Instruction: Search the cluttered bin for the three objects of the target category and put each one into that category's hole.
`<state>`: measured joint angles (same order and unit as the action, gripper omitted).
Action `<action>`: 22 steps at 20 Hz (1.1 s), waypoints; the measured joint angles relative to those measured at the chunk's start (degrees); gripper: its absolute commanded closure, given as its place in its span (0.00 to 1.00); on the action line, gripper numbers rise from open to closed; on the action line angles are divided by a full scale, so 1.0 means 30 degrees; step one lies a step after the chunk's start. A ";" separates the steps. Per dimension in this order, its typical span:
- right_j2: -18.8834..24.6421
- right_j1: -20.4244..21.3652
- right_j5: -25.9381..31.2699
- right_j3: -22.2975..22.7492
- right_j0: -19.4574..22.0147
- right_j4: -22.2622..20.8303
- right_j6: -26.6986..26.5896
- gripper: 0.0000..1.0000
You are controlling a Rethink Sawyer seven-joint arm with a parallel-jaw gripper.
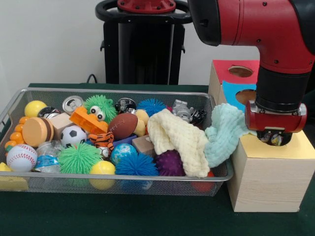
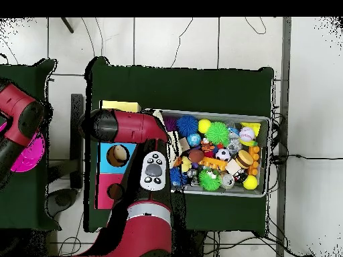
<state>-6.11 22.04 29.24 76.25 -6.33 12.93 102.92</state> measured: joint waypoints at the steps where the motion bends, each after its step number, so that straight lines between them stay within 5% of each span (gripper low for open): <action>1: 0.0000 0.0002 0.0000 0.0000 0.0000 0.0000 0.0000 0.00; 3: 0.0000 0.0000 0.0000 0.0000 0.0000 0.0000 0.0000 0.00; 4: -0.0008 0.0000 0.0000 0.0000 0.0002 -0.0012 0.0000 1.00; 22: -0.0150 0.0062 0.0000 -0.0001 0.0048 -0.0011 -0.0001 1.00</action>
<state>-6.56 22.23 29.24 76.25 -6.19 12.90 102.92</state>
